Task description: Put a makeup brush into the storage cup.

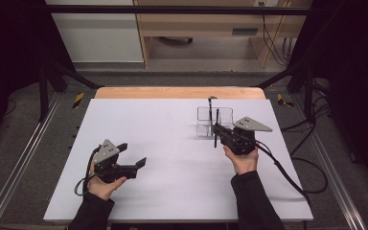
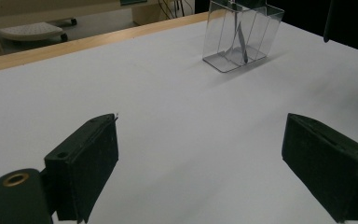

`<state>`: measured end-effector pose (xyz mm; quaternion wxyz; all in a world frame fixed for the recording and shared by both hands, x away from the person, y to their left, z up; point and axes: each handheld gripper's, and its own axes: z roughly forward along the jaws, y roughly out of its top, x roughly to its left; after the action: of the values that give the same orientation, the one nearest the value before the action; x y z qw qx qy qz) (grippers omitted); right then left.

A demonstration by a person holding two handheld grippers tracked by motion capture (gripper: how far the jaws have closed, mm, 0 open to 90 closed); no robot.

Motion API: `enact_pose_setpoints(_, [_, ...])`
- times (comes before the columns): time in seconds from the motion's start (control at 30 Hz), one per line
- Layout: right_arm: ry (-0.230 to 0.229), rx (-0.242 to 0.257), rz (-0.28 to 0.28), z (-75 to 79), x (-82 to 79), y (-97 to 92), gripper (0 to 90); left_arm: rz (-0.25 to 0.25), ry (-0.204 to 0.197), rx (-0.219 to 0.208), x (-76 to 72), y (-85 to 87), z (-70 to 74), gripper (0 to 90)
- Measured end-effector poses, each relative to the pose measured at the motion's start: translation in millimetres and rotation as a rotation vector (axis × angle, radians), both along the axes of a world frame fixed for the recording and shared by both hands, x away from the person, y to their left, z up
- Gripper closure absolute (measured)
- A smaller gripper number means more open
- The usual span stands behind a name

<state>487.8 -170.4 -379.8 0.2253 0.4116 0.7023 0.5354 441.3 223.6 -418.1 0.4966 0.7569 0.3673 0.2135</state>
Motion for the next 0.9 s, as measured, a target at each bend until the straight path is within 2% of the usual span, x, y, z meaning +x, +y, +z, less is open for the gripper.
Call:
enact_pose_setpoints(0.13, [-0.006,0.004,-0.016,4.3,7.2,0.8,84.3,0.013,0.020,0.006,1.2,3.8,-2.3,9.4])
enact_pose_setpoints(0.37, [-0.011,0.004,-0.034,10.7,19.6,2.7,84.3,0.027,0.020,0.021,2.7,7.6,-4.5,9.1])
enact_pose_setpoints(0.9, [-0.025,0.012,-0.077,24.6,37.7,-1.9,84.3,0.040,0.033,0.006,4.7,13.0,-6.7,9.1])
